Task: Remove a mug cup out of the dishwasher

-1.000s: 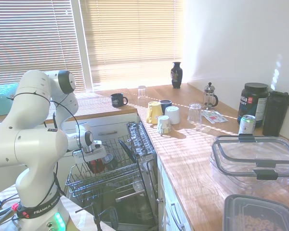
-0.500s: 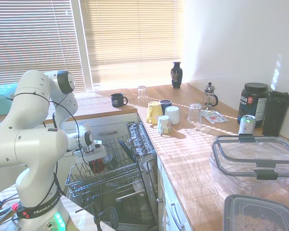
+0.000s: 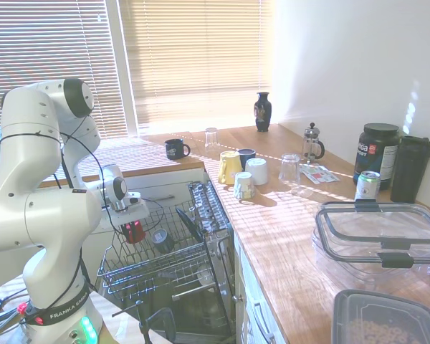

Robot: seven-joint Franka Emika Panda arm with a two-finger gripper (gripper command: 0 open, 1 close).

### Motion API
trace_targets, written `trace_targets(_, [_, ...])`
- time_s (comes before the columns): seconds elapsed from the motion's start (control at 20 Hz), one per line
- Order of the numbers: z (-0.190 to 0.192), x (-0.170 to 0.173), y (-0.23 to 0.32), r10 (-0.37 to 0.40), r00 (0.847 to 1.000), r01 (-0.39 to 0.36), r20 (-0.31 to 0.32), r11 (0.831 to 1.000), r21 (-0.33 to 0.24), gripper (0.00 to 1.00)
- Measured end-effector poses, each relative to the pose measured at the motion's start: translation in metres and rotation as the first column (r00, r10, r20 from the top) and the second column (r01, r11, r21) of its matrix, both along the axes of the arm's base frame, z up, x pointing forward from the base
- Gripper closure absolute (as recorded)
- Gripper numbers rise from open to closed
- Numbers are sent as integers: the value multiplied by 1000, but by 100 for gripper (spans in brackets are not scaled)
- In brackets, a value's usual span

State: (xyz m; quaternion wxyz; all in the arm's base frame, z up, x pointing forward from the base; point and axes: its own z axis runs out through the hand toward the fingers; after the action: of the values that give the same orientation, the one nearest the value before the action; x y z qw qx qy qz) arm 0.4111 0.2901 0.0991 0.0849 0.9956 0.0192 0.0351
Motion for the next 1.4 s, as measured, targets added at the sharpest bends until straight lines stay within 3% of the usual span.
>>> trace_targets(0.45, [131, 23, -49, -113, 986, 106, 120, 992, 62, 100])
trace_targets(0.85, [230, 74, -129, -311, 937, 289, 161, 946, 149, 100])
trace_targets(1.4, [296, 168, -152, -433, 888, 413, 156, 899, 145, 100])
